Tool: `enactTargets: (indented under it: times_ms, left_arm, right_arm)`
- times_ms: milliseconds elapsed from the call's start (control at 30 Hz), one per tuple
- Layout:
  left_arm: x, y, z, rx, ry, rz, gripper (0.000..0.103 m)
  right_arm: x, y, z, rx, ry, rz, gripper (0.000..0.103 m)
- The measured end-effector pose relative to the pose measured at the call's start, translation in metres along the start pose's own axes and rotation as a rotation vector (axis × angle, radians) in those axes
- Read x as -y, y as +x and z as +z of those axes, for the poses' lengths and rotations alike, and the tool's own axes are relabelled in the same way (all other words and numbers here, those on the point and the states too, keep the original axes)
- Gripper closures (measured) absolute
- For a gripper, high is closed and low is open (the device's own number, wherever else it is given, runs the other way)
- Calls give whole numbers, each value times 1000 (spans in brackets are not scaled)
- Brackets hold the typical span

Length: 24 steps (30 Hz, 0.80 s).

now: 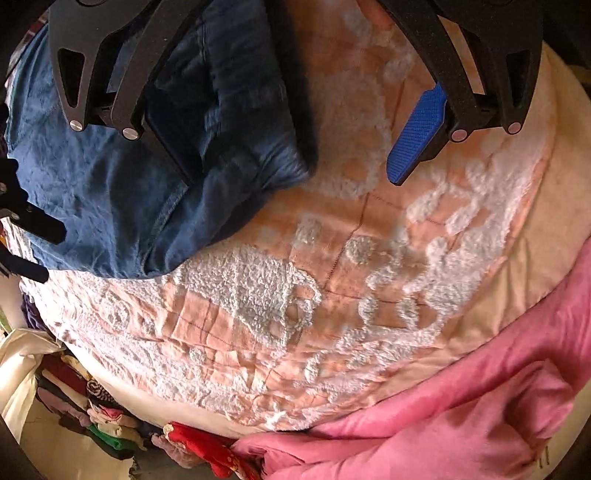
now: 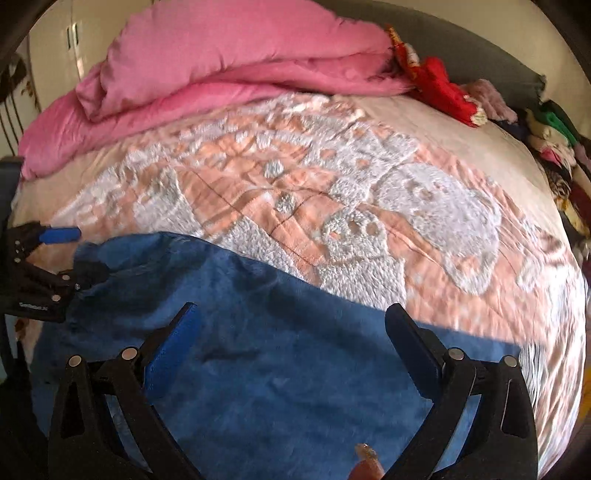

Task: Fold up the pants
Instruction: 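Grasp the denim waistband edge with the left gripper while the right gripper grasps beside it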

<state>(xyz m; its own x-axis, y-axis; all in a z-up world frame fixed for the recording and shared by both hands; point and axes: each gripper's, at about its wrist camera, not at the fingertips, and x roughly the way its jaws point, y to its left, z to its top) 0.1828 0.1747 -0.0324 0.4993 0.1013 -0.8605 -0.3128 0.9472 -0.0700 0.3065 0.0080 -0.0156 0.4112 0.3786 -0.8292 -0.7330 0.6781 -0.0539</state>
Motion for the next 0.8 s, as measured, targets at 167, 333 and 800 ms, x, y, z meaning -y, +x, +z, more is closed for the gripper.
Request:
enactTargets:
  times_ms: [167, 333, 800]
  left_arm:
    - [9, 7, 2, 9, 57, -32, 53]
    - [15, -6, -1, 62, 100, -45, 74]
    - [20, -65, -20, 198, 117, -148, 77]
  right_arm:
    - [-1, 27, 11, -56, -74, -31, 4]
    - [-6, 43, 18, -86, -151, -28, 4]
    - [-36, 38, 9, -50, -277, 162, 80]
